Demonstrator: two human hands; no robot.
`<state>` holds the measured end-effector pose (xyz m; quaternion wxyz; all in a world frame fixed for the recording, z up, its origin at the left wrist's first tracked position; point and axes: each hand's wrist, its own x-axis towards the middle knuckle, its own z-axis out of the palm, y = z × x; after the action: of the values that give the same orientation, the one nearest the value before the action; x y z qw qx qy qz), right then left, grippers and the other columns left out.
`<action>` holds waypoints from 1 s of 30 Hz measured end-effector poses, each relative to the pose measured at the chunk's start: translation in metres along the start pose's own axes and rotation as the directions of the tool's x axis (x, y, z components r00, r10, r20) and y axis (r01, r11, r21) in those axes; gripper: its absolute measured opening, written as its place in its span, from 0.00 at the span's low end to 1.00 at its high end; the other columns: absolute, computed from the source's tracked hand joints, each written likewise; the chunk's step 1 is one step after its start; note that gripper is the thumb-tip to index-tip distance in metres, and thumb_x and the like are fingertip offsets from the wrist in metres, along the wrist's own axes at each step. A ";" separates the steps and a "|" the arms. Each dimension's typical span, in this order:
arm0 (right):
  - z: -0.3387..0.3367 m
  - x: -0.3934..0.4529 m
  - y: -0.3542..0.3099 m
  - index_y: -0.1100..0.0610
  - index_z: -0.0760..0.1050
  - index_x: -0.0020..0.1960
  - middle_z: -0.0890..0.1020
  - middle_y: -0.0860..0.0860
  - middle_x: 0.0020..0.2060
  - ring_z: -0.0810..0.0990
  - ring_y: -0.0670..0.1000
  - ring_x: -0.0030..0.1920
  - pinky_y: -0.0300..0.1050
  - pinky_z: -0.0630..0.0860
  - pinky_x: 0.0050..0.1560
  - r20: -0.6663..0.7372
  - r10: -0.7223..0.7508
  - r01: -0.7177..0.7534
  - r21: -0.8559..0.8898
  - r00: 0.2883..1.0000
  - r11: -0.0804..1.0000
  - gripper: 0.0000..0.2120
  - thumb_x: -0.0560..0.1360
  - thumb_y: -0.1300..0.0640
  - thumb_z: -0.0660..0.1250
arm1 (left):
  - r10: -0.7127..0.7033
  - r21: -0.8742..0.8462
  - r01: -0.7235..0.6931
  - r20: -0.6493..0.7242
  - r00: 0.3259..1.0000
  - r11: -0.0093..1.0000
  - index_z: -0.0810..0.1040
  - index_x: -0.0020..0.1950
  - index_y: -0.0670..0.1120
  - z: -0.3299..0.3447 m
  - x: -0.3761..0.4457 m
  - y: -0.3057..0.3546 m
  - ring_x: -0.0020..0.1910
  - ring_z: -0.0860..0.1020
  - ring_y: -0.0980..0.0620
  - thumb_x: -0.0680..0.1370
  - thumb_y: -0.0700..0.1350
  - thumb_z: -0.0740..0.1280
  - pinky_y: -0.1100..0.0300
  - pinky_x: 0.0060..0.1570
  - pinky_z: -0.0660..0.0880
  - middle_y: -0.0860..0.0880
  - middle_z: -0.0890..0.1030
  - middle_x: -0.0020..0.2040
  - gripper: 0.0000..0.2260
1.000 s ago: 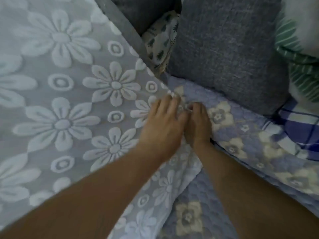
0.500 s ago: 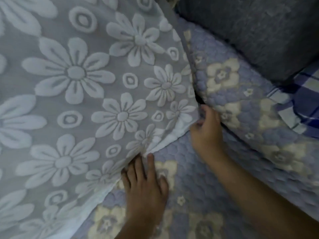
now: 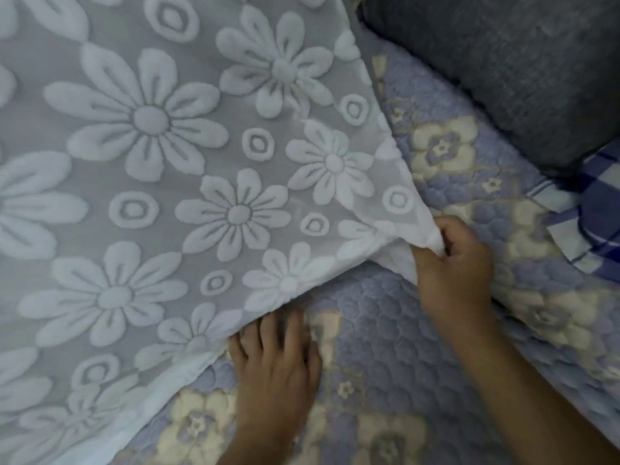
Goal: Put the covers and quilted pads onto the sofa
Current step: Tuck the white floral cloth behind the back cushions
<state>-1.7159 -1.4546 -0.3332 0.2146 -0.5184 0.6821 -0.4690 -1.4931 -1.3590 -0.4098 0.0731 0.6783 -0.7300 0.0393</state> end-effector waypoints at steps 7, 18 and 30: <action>-0.046 0.026 -0.017 0.55 0.84 0.44 0.86 0.52 0.40 0.84 0.53 0.42 0.50 0.80 0.44 0.170 0.305 -0.316 0.041 0.937 0.948 0.06 0.76 0.54 0.72 | 0.030 0.174 -0.029 -0.001 1.000 0.984 0.81 0.58 0.41 -0.058 0.052 -0.043 0.48 0.82 0.33 0.70 0.39 0.74 0.41 0.48 0.78 0.35 0.83 0.49 0.17; 0.043 0.058 0.014 0.61 0.72 0.52 0.79 0.59 0.43 0.79 0.62 0.39 0.46 0.65 0.32 0.093 -0.153 0.176 -0.662 0.984 0.728 0.07 0.76 0.69 0.61 | -0.027 -0.119 0.098 0.494 0.869 0.988 0.58 0.81 0.53 -0.019 0.032 -0.024 0.75 0.65 0.40 0.77 0.70 0.49 0.40 0.71 0.65 0.44 0.65 0.78 0.37; 0.060 0.156 -0.116 0.51 0.76 0.62 0.77 0.48 0.49 0.75 0.43 0.47 0.37 0.72 0.50 0.221 -0.121 0.112 0.053 0.968 0.992 0.16 0.78 0.45 0.67 | -0.046 -0.027 0.082 0.641 0.766 0.996 0.39 0.81 0.59 -0.013 0.049 -0.021 0.80 0.46 0.45 0.76 0.73 0.46 0.41 0.77 0.50 0.50 0.44 0.81 0.38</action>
<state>-1.6677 -1.6242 -0.2309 0.2726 -0.6028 0.6122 -0.4330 -1.4747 -1.4069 -0.3899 -0.1605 0.6736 -0.6884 -0.2158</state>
